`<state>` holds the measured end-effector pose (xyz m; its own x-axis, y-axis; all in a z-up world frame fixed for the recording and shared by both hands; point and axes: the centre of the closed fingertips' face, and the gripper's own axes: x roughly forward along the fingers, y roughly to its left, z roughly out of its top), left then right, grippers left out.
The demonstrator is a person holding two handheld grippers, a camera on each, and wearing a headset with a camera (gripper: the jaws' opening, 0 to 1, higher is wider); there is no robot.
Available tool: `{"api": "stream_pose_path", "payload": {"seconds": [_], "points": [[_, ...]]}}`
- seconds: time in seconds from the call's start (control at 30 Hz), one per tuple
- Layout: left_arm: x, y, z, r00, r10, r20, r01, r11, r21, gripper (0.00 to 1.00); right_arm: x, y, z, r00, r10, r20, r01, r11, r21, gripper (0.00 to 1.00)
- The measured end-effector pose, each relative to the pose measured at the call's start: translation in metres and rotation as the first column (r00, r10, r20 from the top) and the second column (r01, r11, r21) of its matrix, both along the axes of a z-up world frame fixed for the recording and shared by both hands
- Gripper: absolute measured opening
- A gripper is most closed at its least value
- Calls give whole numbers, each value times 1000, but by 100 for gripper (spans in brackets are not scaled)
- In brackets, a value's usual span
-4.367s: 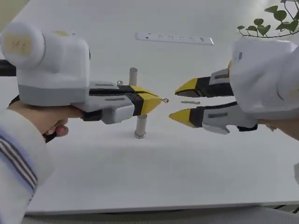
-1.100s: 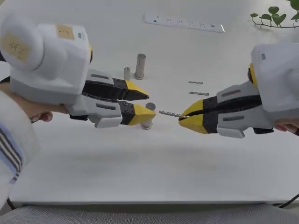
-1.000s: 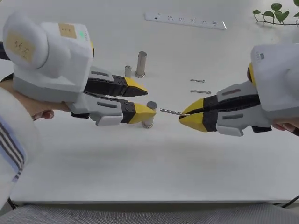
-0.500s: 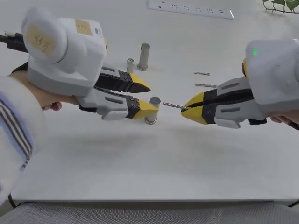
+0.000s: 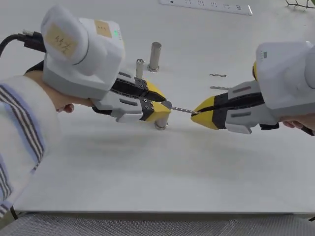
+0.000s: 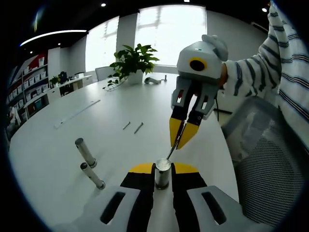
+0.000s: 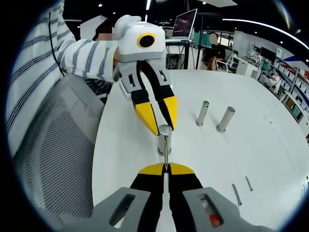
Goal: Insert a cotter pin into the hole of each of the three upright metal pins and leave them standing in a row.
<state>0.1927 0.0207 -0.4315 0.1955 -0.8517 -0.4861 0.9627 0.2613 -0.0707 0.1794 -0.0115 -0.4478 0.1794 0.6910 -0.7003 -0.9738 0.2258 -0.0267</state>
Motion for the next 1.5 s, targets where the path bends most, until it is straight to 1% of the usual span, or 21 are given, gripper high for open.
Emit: {"api": "stream_pose_path", "payload": {"seconds": [0.07, 0.1, 0.2, 0.27, 0.43, 0.47, 0.57, 0.63, 0.67, 0.73, 0.8, 0.87, 0.97, 1.0, 1.07, 1.13, 1.2, 1.23, 1.27, 1.4, 1.5], "points": [[0, 1, -2, 1000, -6, 5, 6, 1000, 6, 10, 0, 1, 0, 1000, 3, 0, -3, 1000, 3, 0], [0, 2, -2, 1000, -6, 2, 6, 1000, 4, 10, 1, 2, 0, 1000, 6, 1, -6, 1000, 5, 0], [2, 3, -3, 1000, 4, -24, -5, 1000, -9, 10, 2, 5, -1, 1000, 16, 1, -16, 1000, 6, 0], [2, 3, -3, 1000, 0, -17, -1, 1000, -7, 9, 3, 7, -3, 1000, 21, 0, -21, 1000, 1, 0], [3, 4, -5, 1000, 7, -23, -7, 1000, -6, 9, 7, 8, -5, 1000, 22, -6, -22, 1000, -3, 0], [3, 4, -5, 1000, 7, -22, -7, 1000, -6, 9, 10, 8, -6, 1000, 23, -5, -23, 1000, -4, 0], [2, 4, -6, 1000, 8, -20, -8, 1000, -3, 9, 11, 13, -7, 999, 36, 4, -36, 999, -1, 0], [2, 4, -6, 1000, 10, -16, -10, 1000, -1, 9, 10, 15, -10, 999, 32, -5, -32, 999, -8, 0], [2, 4, -6, 1000, 11, -18, -11, 1000, -1, 9, 11, 20, -8, 999, 45, 7, -45, 999, 6, 0], [2, 4, -6, 1000, 14, -18, -14, 1000, 0, 9, 12, 22, -9, 999, 45, 1, -45, 999, 2, 0], [2, 3, -6, 1000, 14, -15, -14, 1000, 3, 9, 15, 24, -11, 998, 59, 0, -59, 998, 0, 0], [1, 3, -7, 1000, 13, -14, -13, 1000, 6, 9, 14, 28, -12, 997, 81, -1, -81, 997, -3, 0], [1, 3, -7, 1000, 16, -14, -16, 1000, 6, 9, 14, 34, -12, 995, 98, 17, -98, 995, -8, 0], [1, 3, -7, 1000, 18, -15, -18, 1000, 7, 9, 14, 33, -13, 995, 102, 18, -102, 994, -26, 0], [0, 3, -7, 1000, 20, -16, -20, 1000, 6, 9, 15, 31, -15, 995, 99, 28, -98, 995, -29, 0], [0, 3, -7, 1000, 21, -13, -21, 1000, 7, 9, 15, 30, -15, 996, 91, 27, -90, 995, -30, 7], [0, 2, -7, 1000, 22, -13, -22, 1000, 8, 9, 15, 29, -14, 995, 88, 39, -86, 996, -37, 16], [-1, 2, -7, 1000, 22, -12, -22, 1000, 9, 9, 15, 28, -14, 995, 87, 39, -86, 996, -38, 17], [-1, 2, -7, 1000, 22, -10, -22, 1000, 10, 9, 15, 26, -13, 996, 86, 38, -85, 996, -38, 16], [-1, 2, -7, 1000, 24, -6, -24, 1000, 13, 9, 14, 21, -8, 997, 72, 40, -70, 997, -37, 8], [-1, 2, -6, 1000, 29, -4, -29, 999, 15, 9, 14, 22, -3, 997, 63, 44, -62, 998, -24, 8]]}}
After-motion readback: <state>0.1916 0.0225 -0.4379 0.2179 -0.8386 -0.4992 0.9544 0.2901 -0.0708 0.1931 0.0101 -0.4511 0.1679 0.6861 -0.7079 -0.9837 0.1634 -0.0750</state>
